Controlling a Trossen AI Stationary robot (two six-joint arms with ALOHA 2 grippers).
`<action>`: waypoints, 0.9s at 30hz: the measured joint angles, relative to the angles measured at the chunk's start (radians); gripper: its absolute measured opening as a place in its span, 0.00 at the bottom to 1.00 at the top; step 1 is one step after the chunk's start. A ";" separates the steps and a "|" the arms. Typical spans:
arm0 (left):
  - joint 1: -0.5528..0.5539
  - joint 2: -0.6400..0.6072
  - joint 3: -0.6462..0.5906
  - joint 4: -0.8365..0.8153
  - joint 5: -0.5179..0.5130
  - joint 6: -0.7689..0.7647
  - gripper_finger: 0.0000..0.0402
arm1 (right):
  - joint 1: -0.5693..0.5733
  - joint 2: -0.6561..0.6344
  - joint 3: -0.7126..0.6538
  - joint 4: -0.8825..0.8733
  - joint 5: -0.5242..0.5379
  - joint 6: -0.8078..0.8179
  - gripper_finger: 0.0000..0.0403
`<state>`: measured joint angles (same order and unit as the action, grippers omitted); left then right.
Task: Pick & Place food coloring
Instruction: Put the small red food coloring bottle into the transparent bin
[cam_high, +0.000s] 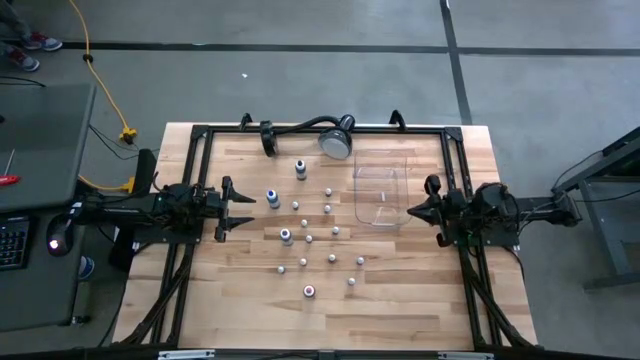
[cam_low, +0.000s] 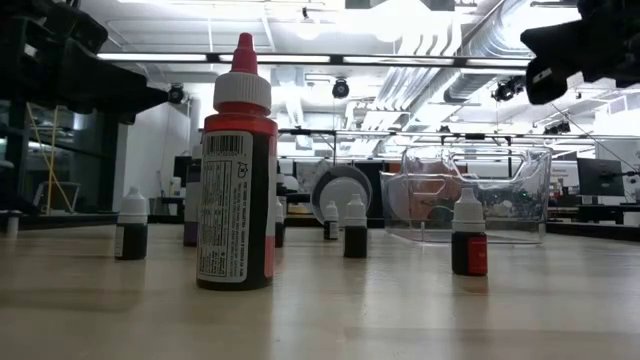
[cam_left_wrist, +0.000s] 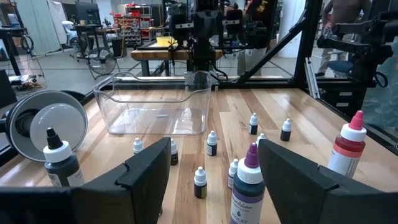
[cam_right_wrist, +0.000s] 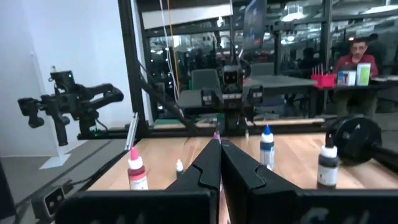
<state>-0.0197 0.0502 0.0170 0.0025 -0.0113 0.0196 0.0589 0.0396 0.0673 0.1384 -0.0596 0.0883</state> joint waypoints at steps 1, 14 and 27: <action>0.000 0.000 0.000 0.000 0.000 0.000 0.59 | 0.000 0.000 0.007 0.002 0.001 0.000 0.01; 0.000 0.000 0.000 0.000 0.000 0.000 0.59 | 0.001 0.096 0.102 0.009 0.094 -0.020 0.02; 0.000 0.000 0.000 0.000 0.000 0.000 0.59 | 0.001 0.441 0.293 0.133 0.096 -0.199 0.01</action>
<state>-0.0199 0.0499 0.0170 0.0023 -0.0113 0.0196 0.0597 0.4803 0.3601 0.2713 0.0368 -0.1104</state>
